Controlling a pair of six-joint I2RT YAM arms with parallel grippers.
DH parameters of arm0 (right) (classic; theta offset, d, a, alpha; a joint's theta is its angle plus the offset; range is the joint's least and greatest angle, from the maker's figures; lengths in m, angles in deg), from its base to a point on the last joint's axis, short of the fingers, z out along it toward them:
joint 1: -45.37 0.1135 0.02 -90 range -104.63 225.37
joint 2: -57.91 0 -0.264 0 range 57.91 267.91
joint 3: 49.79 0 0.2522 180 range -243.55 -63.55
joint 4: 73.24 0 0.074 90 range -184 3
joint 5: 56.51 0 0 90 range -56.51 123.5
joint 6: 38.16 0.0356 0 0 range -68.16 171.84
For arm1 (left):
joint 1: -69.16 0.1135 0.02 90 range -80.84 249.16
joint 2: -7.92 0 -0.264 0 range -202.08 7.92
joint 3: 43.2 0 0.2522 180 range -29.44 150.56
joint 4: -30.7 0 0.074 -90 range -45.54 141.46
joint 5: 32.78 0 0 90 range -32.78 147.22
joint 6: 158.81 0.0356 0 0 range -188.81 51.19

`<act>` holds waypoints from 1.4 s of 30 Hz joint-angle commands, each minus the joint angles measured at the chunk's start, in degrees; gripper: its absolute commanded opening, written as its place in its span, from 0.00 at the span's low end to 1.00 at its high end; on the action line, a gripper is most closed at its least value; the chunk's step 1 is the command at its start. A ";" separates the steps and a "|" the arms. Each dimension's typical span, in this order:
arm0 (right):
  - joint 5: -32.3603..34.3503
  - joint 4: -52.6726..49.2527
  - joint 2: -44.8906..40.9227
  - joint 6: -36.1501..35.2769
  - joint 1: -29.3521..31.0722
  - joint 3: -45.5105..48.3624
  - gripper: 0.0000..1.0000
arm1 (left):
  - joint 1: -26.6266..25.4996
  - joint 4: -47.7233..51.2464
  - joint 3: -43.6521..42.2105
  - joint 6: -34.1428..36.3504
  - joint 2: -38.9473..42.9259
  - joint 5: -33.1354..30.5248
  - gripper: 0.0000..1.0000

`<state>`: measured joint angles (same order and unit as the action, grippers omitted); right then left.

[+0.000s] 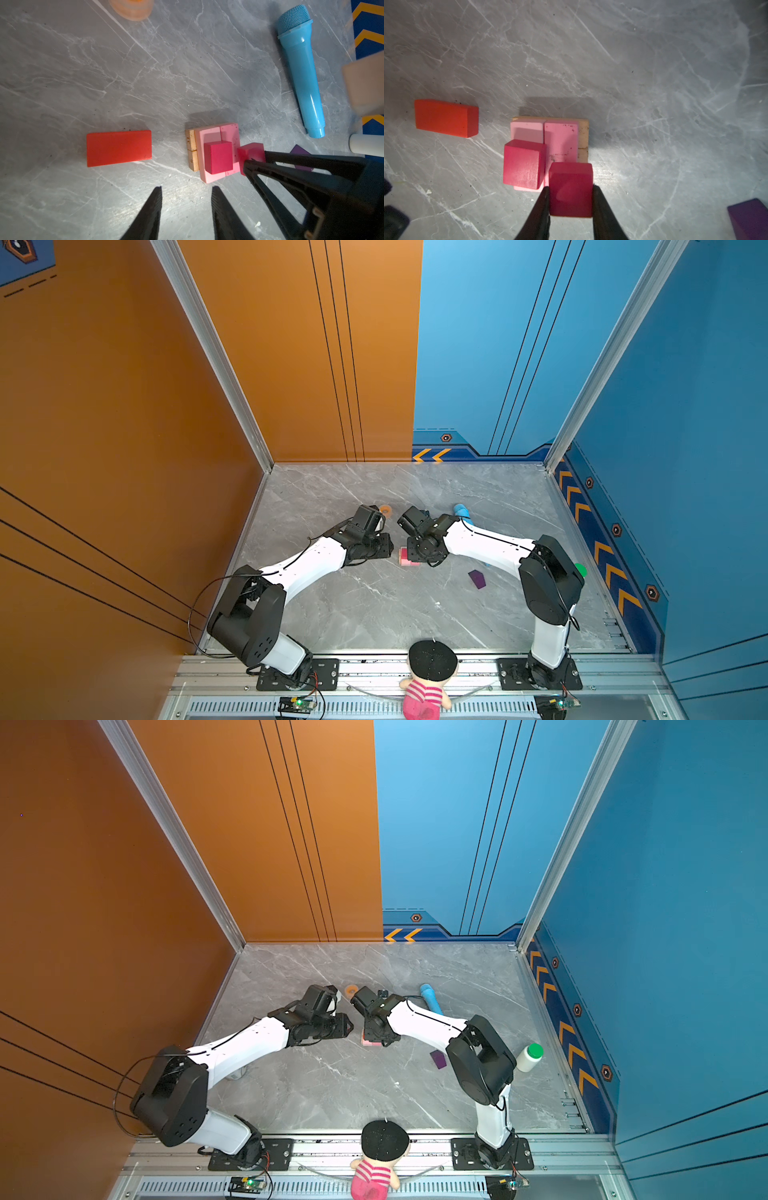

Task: Build the wood block tower
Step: 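Lift the magenta cube and carry it over the pink blocks, then lower the cube onto the pink blocks beside the first magenta cube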

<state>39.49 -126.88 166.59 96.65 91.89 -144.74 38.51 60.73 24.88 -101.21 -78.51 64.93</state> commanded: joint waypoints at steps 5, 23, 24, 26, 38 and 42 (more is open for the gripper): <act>-0.29 -0.20 1.28 -0.56 0.32 -1.96 0.31 | 0.16 -0.01 -0.92 -0.06 1.11 -0.67 0.42; -0.81 -0.15 2.47 -0.63 0.15 -3.03 0.34 | 0.08 -0.18 -0.94 0.01 0.88 -0.48 0.42; -0.81 -0.20 2.55 -0.68 0.22 -3.10 0.34 | 0.15 -0.19 -0.96 0.03 0.83 -0.42 0.42; -0.90 -0.18 2.63 -0.65 0.20 -3.19 0.35 | 0.09 -0.13 -0.92 0.11 0.76 -0.45 0.42; -0.99 -0.19 3.02 -0.54 0.12 -3.41 0.38 | 0.18 -0.19 -0.87 0.15 0.65 -0.49 0.42; -0.99 -0.17 2.95 -0.52 0.14 -3.37 0.39 | 0.23 -0.19 -0.97 0.09 0.74 -0.49 0.42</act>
<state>38.82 -126.88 168.45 96.63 91.87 -146.66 38.51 60.69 24.88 -101.19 -78.51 64.95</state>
